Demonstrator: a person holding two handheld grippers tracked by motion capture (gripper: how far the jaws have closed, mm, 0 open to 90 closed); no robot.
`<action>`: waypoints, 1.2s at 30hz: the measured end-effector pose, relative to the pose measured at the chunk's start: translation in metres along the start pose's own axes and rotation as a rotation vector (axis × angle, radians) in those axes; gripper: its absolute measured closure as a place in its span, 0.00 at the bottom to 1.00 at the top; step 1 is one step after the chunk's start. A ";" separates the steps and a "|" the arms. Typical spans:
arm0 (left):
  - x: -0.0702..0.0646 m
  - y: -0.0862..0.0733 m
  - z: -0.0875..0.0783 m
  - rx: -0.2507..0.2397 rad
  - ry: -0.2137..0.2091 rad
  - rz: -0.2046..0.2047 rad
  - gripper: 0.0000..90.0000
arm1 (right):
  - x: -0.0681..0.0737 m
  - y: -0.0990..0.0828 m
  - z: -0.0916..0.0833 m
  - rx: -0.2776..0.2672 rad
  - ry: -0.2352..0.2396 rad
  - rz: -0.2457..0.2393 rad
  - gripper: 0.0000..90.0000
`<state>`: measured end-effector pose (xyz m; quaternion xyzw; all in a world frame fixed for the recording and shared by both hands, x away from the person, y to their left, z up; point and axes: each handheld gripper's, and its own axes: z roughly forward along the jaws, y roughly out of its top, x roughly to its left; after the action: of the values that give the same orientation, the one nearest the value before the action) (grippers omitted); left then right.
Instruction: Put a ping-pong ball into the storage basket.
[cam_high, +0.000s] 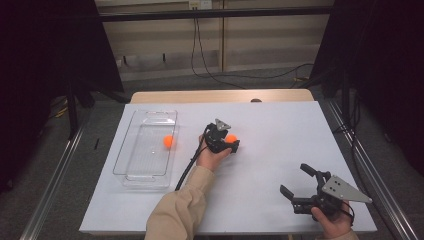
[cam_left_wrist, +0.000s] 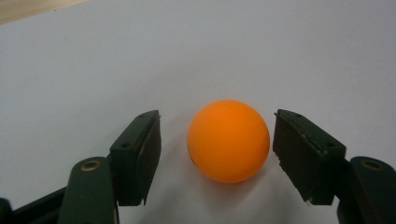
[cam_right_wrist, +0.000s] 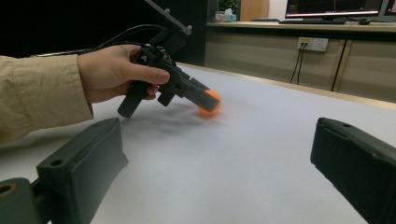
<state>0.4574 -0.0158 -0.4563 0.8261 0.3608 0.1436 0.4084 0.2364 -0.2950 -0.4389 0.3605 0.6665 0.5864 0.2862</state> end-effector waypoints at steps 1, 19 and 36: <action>0.000 0.000 0.001 0.001 -0.003 0.001 0.37 | 0.000 0.000 0.000 0.000 0.000 -0.001 0.02; 0.000 0.000 0.006 0.030 -0.012 0.000 0.56 | 0.000 0.000 -0.001 -0.001 -0.002 0.007 0.02; -0.003 0.003 -0.005 0.040 -0.049 -0.020 0.57 | 0.000 0.000 -0.001 -0.002 0.000 0.002 0.02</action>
<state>0.4537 -0.0160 -0.4508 0.8336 0.3620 0.1120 0.4018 0.2358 -0.2952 -0.4386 0.3610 0.6654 0.5874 0.2861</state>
